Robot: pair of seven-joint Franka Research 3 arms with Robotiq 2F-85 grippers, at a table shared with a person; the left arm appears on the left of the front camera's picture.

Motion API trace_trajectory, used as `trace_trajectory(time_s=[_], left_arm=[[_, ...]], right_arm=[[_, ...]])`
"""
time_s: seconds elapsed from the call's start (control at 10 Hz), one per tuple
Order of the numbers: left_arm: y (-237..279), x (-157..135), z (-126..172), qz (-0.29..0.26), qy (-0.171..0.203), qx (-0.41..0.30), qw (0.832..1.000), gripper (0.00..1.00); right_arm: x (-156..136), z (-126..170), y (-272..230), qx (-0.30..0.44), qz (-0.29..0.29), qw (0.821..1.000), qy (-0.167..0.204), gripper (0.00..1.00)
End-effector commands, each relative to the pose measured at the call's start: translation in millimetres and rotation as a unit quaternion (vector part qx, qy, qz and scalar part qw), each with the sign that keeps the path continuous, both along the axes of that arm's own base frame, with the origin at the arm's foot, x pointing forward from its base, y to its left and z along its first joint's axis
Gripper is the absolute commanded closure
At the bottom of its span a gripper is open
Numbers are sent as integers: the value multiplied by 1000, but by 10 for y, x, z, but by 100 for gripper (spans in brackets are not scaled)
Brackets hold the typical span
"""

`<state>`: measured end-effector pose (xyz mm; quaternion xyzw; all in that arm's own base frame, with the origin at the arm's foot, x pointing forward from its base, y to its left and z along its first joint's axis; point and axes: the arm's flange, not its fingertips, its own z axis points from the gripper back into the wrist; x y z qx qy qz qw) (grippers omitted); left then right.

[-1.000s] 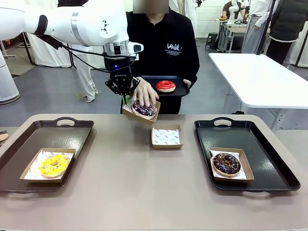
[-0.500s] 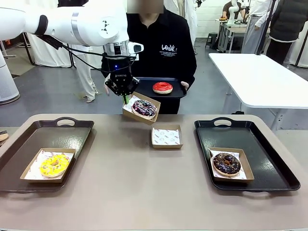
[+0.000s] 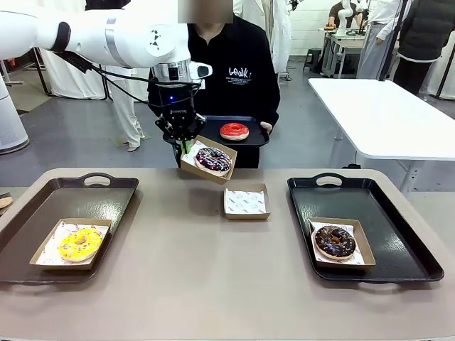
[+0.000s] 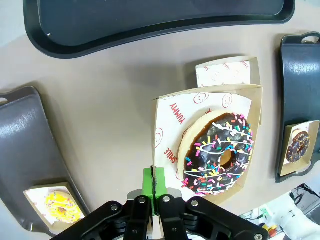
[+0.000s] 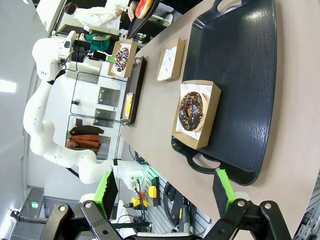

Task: Individually package the donuts and arrange them on the tray.
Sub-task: Place the picked Paper togo box on the Handle tray while simultaneously picking up another Paper togo box from the table with the other hand.

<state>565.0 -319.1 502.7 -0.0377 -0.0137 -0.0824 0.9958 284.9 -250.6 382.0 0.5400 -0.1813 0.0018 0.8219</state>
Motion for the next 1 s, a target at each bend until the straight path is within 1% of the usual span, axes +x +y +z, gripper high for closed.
trace_trajectory(time_s=[0.0,0.7,0.8,0.9], left_arm=[[17,-30,28,0,0,-3,1000,100],[0,0,0,0,0,0,1000,99],[138,-31,45,-19,-4,-8,1000,99],[373,-76,121,-18,-11,-10,1000,99]], right_arm=[[-7,-8,-8,4,-1,1000,-1,0],[0,0,0,0,0,1000,0,0],[65,51,139,-32,1,999,-2,0],[170,212,408,-70,8,998,-8,0]])
